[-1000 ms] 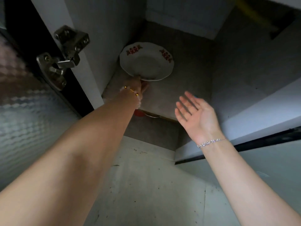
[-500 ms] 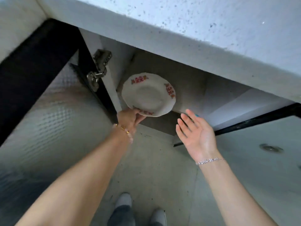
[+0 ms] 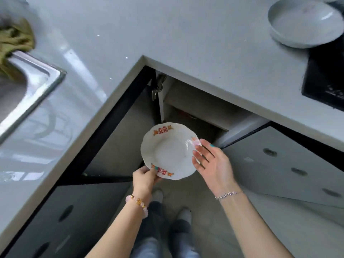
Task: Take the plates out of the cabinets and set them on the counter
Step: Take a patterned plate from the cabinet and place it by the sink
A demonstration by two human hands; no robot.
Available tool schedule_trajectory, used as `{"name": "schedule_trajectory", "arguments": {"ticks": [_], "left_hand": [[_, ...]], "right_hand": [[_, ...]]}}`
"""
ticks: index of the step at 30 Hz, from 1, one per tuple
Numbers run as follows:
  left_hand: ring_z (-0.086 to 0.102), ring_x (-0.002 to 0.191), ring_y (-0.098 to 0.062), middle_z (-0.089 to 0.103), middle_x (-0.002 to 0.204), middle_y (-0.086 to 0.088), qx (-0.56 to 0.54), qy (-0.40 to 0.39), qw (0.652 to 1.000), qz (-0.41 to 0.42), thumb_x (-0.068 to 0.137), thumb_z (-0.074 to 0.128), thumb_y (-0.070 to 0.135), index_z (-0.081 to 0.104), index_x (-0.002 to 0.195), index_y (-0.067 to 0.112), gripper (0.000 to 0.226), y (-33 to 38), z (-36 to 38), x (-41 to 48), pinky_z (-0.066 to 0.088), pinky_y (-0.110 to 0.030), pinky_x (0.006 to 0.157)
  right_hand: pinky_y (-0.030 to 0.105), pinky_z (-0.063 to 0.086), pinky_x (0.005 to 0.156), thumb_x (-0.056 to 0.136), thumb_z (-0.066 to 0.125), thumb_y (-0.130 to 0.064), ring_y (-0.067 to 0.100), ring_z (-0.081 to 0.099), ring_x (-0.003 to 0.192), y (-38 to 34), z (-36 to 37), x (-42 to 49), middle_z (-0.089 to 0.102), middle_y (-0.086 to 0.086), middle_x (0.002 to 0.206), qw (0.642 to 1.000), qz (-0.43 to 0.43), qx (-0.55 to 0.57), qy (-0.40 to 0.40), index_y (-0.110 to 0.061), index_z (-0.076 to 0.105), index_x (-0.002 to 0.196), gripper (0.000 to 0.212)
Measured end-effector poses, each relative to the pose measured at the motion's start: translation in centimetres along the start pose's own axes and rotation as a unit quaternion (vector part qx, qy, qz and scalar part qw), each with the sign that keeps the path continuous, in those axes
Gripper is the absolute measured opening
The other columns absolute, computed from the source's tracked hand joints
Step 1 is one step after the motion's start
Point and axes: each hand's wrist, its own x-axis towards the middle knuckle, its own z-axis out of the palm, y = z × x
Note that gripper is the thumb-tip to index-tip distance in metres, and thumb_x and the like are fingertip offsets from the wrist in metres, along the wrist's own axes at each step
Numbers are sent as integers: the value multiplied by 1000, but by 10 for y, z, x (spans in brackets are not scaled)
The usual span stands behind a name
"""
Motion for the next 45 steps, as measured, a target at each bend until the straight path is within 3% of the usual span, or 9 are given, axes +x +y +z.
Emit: {"name": "schedule_trajectory", "arguments": {"ticks": [5, 18, 24, 34, 36, 37, 40, 42, 45], "left_hand": [[71, 82, -25, 73, 86, -11, -5, 3, 999, 53, 90, 55, 1, 66, 85, 5, 13, 27, -31, -70, 58, -34, 72], [70, 80, -23, 71, 86, -13, -133, 55, 976, 164, 93, 52, 6, 62, 84, 5, 13, 120, -107, -151, 58, -34, 71], [69, 76, -21, 69, 85, -12, -204, 80, 955, 201, 93, 48, -1, 59, 91, 0, 11, 159, -167, -171, 56, -22, 51], [68, 75, -23, 65, 93, -17, -250, 122, 940, 199, 93, 49, 0, 56, 100, -2, 10, 182, -261, -177, 57, -23, 50], [69, 66, -20, 65, 89, -15, -255, 123, 938, 201, 93, 49, -1, 56, 102, -3, 12, 180, -275, -175, 55, -21, 47], [70, 63, -18, 66, 88, -15, -255, 125, 938, 201, 92, 50, -1, 57, 102, -3, 12, 179, -281, -173, 55, -21, 47], [71, 64, -19, 67, 90, -16, -245, 127, 941, 194, 92, 51, 0, 58, 103, -3, 13, 173, -295, -167, 56, -22, 49], [71, 60, -17, 67, 87, -14, -254, 122, 942, 184, 91, 52, 0, 58, 103, -3, 13, 170, -301, -163, 55, -22, 48], [71, 66, -19, 68, 90, -15, -253, 113, 946, 166, 92, 52, 0, 58, 103, -4, 14, 166, -307, -159, 58, -25, 53]], "right_hand": [[29, 52, 73, 96, 45, -22, 16, 66, 84, -27, 23, -45, 71, 2, 87, 998, -10, -27, -49, -13, 69, 98, 25], [33, 51, 87, 95, 44, -18, 19, 63, 88, -78, 86, -90, 71, 4, 86, 987, -53, -64, -138, -11, 67, 105, 26], [33, 50, 83, 96, 44, -19, 21, 62, 93, -49, 119, -99, 67, 7, 96, 977, -13, -104, -185, -9, 65, 107, 26], [33, 53, 79, 96, 44, -15, 24, 65, 90, 57, 170, -96, 68, 13, 98, 944, 17, -283, -169, -9, 66, 100, 23], [28, 51, 81, 96, 43, -12, 23, 63, 99, 81, 170, -93, 68, 9, 104, 894, -66, -412, -165, -16, 65, 99, 23], [25, 48, 84, 95, 43, -12, 21, 60, 107, 91, 166, -93, 67, 4, 109, 839, -131, -500, -171, -19, 64, 103, 24], [19, 29, 104, 93, 41, -15, 12, 41, 130, 114, 150, -86, 49, -7, 137, 545, -296, -750, -230, -22, 52, 132, 41], [22, 19, 111, 90, 41, -12, 18, 33, 138, 127, 147, -83, 40, -2, 148, 390, -348, -801, -292, -17, 46, 140, 50], [38, 30, 110, 80, 44, -14, 29, 39, 136, 141, 152, -77, 45, 6, 145, 304, -391, -814, -305, -14, 50, 136, 56]]}}
